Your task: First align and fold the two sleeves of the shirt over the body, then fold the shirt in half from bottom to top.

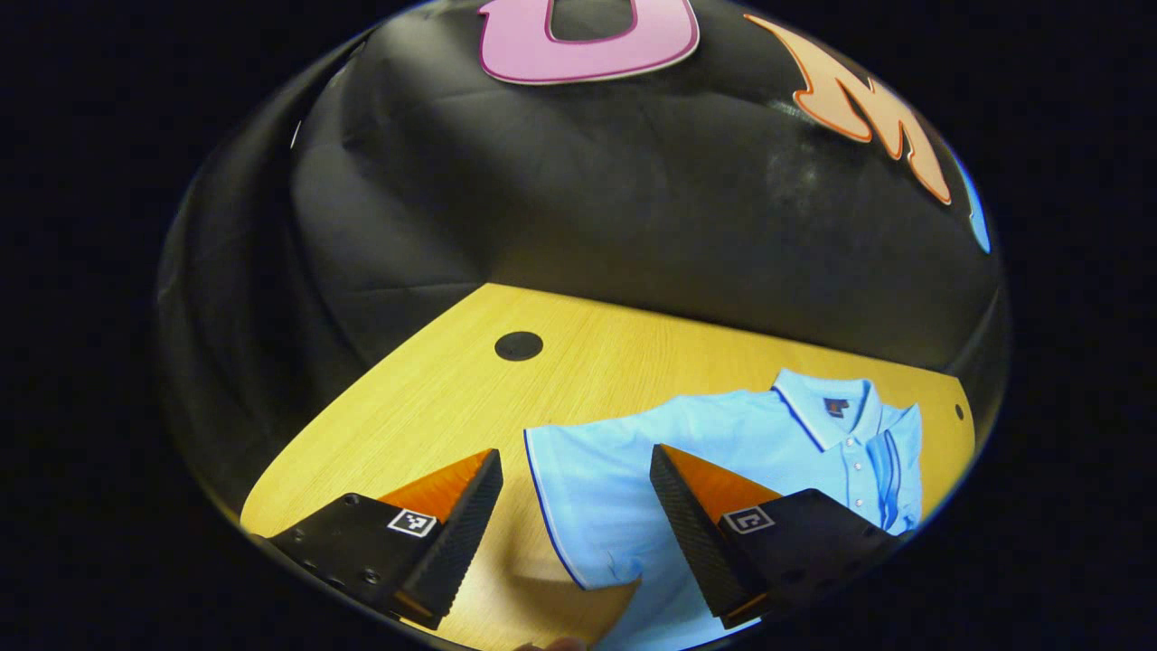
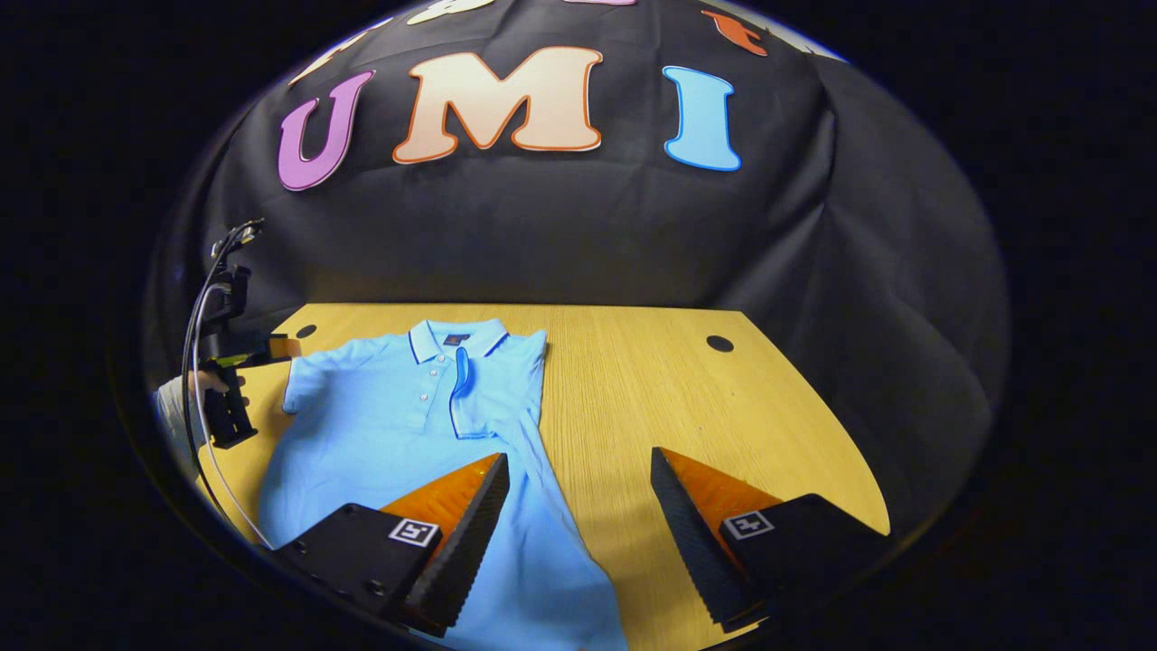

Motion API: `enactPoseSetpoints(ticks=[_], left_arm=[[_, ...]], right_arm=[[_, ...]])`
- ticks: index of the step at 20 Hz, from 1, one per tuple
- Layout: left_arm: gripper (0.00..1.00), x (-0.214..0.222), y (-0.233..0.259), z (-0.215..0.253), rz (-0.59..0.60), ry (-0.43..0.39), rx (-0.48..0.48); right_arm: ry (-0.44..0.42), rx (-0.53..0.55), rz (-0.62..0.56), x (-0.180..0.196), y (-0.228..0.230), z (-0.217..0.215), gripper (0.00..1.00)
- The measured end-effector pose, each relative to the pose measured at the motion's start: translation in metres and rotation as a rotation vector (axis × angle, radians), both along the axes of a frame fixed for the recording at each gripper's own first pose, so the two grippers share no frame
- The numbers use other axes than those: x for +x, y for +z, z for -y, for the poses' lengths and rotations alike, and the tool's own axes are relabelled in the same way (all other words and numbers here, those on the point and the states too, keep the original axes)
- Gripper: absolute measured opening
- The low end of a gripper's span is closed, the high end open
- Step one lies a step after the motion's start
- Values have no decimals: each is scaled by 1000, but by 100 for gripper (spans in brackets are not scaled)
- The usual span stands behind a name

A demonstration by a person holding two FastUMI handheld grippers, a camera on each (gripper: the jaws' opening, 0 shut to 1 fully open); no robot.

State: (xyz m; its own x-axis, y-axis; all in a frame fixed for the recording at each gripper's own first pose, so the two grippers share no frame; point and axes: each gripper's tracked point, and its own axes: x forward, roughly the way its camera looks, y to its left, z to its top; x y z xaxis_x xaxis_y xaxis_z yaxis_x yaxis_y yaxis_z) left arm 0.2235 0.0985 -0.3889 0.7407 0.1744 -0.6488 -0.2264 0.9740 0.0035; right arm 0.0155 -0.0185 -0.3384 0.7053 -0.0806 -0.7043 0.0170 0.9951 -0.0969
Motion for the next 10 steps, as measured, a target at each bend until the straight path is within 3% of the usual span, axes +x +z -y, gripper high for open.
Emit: enactPoseSetpoints(ticks=[6,10], left_arm=[[98,7,-37,1,-72,28,-60],[95,5,-40,-2,-82,25,-47]], right_arm=[[0,5,-22,-8,0,-2,100],[-3,13,-28,-7,1,-1,100]])
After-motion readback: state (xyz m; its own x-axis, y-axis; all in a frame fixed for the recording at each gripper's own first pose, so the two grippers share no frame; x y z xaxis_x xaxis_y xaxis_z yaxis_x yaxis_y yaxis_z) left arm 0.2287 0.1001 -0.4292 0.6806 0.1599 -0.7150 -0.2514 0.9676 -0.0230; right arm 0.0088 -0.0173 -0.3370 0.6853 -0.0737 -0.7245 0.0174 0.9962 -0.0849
